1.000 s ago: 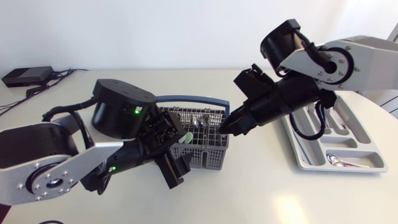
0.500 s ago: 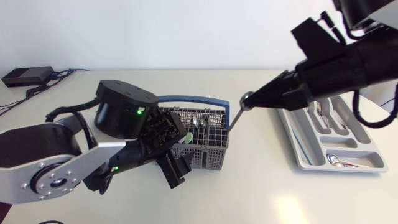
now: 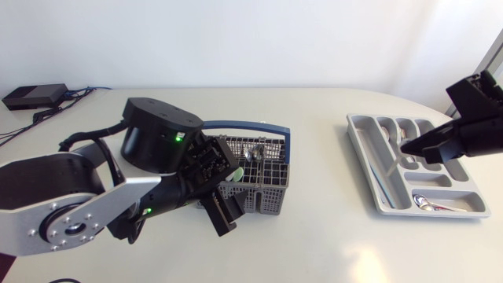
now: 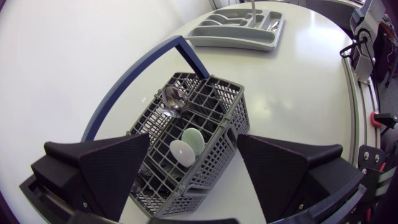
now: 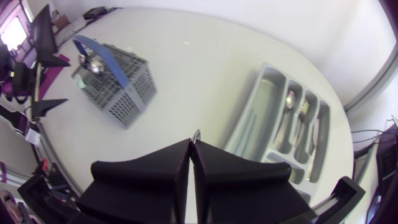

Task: Transfer all utensils from the basket to the drawer tray.

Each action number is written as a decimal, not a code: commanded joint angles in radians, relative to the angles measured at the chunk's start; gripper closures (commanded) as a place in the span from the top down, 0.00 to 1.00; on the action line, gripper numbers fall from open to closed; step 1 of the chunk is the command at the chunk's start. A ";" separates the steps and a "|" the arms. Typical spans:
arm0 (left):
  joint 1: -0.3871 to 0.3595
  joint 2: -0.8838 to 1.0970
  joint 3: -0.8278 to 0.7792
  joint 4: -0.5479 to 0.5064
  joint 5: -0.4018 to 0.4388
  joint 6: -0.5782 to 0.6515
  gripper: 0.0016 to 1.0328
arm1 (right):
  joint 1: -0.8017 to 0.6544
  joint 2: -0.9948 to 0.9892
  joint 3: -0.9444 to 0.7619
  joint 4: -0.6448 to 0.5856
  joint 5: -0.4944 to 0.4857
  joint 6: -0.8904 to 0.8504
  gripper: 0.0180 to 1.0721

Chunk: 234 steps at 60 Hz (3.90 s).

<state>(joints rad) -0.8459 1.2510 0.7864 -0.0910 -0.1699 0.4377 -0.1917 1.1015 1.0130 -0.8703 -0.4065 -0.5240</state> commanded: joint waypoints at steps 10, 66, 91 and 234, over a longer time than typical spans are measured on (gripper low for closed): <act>-0.012 0.019 0.028 0.002 -0.003 -0.028 0.95 | -0.176 0.061 -0.159 0.197 0.236 -0.142 0.05; 0.087 0.008 0.178 -0.148 0.109 -0.232 0.93 | -0.279 0.216 -0.327 0.560 0.495 -0.257 0.96; 0.130 0.077 0.232 -0.187 0.159 -0.278 0.93 | -0.147 -0.077 -0.275 0.329 0.325 -0.145 0.96; 0.341 -0.025 -0.038 -0.196 0.570 0.296 0.93 | 0.862 0.566 0.256 0.315 -0.026 0.720 0.05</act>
<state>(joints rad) -0.4995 1.2366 0.7784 -0.2939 0.3889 0.7116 0.6601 1.6833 1.2541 -0.5564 -0.4339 0.1764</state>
